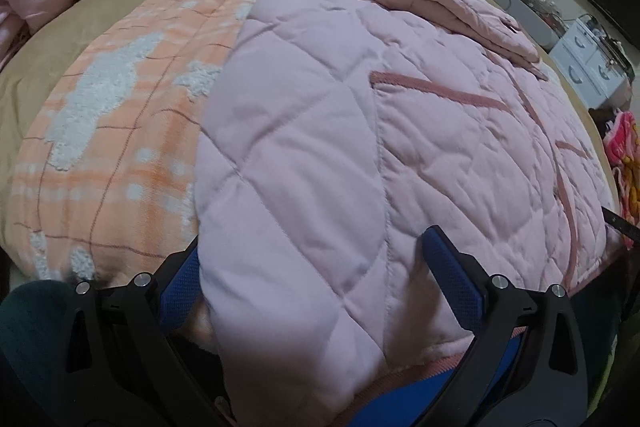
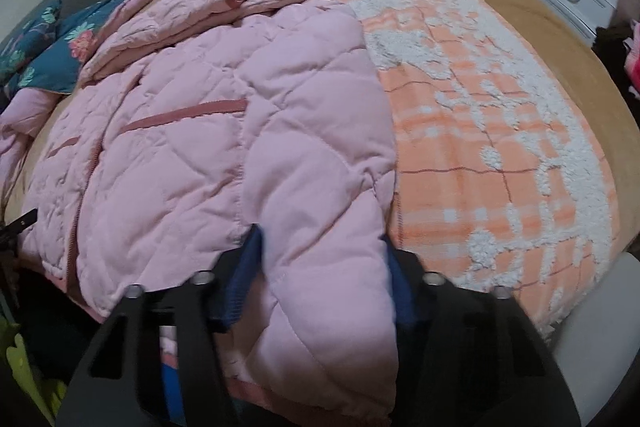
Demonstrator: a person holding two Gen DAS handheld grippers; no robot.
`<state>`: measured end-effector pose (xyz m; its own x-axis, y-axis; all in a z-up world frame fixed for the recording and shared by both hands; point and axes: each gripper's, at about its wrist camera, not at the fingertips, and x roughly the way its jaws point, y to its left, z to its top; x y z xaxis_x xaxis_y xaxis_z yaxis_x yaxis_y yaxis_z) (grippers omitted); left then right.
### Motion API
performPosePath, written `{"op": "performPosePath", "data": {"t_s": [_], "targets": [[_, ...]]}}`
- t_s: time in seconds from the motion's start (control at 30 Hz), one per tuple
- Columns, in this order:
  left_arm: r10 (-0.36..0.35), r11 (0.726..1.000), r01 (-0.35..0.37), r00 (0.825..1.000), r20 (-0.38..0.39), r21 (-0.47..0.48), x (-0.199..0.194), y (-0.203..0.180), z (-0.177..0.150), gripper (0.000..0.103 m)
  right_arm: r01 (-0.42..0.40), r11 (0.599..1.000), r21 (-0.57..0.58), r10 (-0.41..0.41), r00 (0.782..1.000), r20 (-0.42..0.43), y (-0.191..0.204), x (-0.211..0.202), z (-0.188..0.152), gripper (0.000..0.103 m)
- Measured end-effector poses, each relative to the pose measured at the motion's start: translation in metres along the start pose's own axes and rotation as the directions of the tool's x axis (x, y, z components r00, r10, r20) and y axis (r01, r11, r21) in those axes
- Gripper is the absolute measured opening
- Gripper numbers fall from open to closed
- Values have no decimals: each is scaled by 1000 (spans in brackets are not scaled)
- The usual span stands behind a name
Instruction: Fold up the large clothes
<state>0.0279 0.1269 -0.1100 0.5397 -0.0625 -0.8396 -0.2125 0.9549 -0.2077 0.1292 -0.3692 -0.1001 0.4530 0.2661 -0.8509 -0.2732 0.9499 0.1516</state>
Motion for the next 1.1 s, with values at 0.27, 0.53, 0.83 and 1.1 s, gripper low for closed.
{"op": "performPosePath", "data": {"t_s": [0.27, 0.53, 0.83, 1.1], "targets": [[5, 999, -7, 998, 58, 36, -14, -10, 0, 36, -7, 996, -92, 20, 989, 145, 23, -27, 1, 25], [-40, 997, 29, 987, 158, 73, -42, -21, 21, 9, -93, 994, -60, 107, 948, 299, 26, -53, 26, 21], [-85, 993, 59, 957, 276, 103, -69, -42, 66, 8, -156, 987, -49, 162, 899, 407, 31, -83, 61, 20], [-112, 992, 86, 930, 350, 89, -82, -53, 108, 8, -170, 983, -65, 181, 875, 449, 42, -98, 95, 20]]}}
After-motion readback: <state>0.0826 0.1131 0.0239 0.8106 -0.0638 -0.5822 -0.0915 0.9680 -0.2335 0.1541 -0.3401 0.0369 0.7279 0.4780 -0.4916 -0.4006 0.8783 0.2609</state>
